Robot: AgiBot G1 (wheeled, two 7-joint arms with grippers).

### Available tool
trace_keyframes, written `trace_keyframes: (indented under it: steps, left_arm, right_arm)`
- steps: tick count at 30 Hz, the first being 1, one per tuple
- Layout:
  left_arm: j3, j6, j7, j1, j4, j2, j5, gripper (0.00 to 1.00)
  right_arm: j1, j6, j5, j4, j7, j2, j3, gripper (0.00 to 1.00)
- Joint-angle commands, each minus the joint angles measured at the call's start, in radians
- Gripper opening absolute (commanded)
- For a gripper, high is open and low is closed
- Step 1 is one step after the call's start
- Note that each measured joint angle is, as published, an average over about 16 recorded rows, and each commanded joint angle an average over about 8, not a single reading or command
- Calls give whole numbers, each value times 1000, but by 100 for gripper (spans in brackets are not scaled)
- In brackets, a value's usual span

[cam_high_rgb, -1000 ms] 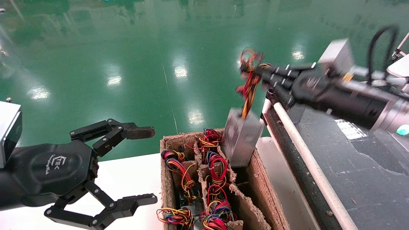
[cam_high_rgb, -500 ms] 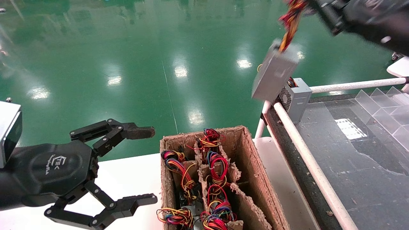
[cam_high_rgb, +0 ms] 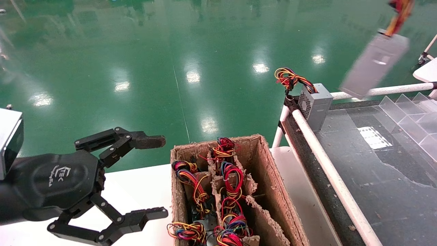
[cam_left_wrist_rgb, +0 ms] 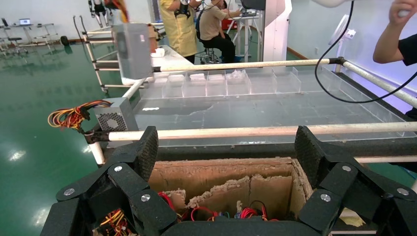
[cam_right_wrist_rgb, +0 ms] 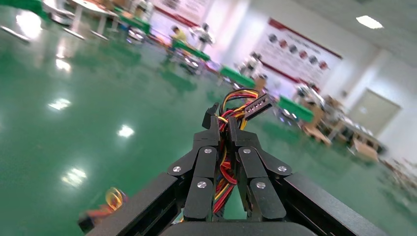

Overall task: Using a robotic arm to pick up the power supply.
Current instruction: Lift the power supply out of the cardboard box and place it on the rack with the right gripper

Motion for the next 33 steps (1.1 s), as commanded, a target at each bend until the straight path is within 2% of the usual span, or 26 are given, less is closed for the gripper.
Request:
trace_keyframes:
  steps: [1,8,14,24,33]
  left_arm:
    - [0,0,0,0,0,0,0,100]
    - [0,0,0,0,0,0,0,100]
    - [0,0,0,0,0,0,0,100]
    - [0,0,0,0,0,0,0,100]
    - [0,0,0,0,0,0,0,100]
  right_arm:
    - [24,-5,-14,-51,-15,16,-5,0]
    - [38,-60,-41,-167,-83,45,-21,0]
    - [26,-80,-53,-246,-118,34,-31,0]
    - [24,-66,-83,-332,-132,-43,-54,0]
    - [32,-11,-92,-374,-147,-106,-61,0]
